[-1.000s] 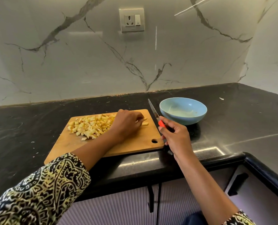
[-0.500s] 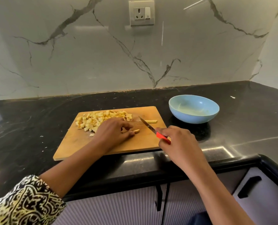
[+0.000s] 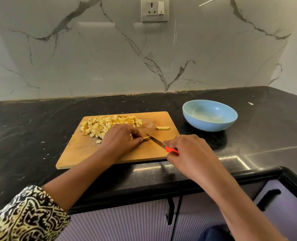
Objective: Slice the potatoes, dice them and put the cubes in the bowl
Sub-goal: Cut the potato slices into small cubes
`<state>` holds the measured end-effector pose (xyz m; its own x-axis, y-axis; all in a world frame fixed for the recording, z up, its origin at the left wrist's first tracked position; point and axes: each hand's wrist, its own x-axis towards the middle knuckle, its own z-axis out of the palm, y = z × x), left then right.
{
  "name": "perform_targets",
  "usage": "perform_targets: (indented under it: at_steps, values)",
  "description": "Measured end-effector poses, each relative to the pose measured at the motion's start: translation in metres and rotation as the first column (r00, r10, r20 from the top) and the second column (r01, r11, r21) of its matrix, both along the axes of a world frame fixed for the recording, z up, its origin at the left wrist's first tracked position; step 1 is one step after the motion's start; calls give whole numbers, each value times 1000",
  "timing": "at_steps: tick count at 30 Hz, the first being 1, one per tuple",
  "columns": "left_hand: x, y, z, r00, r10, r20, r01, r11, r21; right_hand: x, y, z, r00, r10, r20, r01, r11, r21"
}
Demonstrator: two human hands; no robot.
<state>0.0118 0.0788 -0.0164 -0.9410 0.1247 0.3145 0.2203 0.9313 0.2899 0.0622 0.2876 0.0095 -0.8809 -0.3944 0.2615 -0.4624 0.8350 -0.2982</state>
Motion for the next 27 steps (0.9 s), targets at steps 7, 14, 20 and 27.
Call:
perform_targets:
  at_steps: [7, 14, 20, 27]
  values:
    - [-2, 3, 2, 1000, 4, 9, -4, 1000, 15, -5, -9, -5, 1000, 18, 16, -18, 1000, 24]
    - [0, 1, 0, 999, 49, 19, -50, 996, 67, -7, -14, -12, 999, -51, 6, 51, 997, -50]
    - [-1, 1, 0, 999, 48, 15, -49, 997, 68, 5, -7, -2, 999, -5, 41, 8, 996, -86]
    - [-2, 1, -1, 997, 77, -14, -76, 997, 28, 2, -36, -14, 1000, -19, -25, 21, 994, 109]
